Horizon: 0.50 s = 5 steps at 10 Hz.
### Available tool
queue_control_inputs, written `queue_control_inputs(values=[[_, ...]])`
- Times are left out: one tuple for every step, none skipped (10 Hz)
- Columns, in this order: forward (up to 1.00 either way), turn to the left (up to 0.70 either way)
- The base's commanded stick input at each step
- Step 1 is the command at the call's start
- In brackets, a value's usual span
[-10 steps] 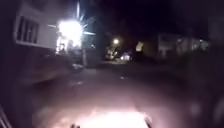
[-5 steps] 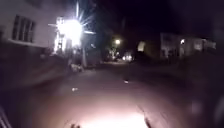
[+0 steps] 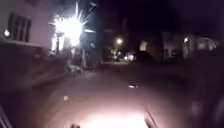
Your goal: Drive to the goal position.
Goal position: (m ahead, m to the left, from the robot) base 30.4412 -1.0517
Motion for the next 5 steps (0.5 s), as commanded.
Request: queue_control_inputs(values=[[1.00,-0.27],[1.00,-0.27],[1.00,-0.27],[1.00,-0.17],[1.00,-0.04]])
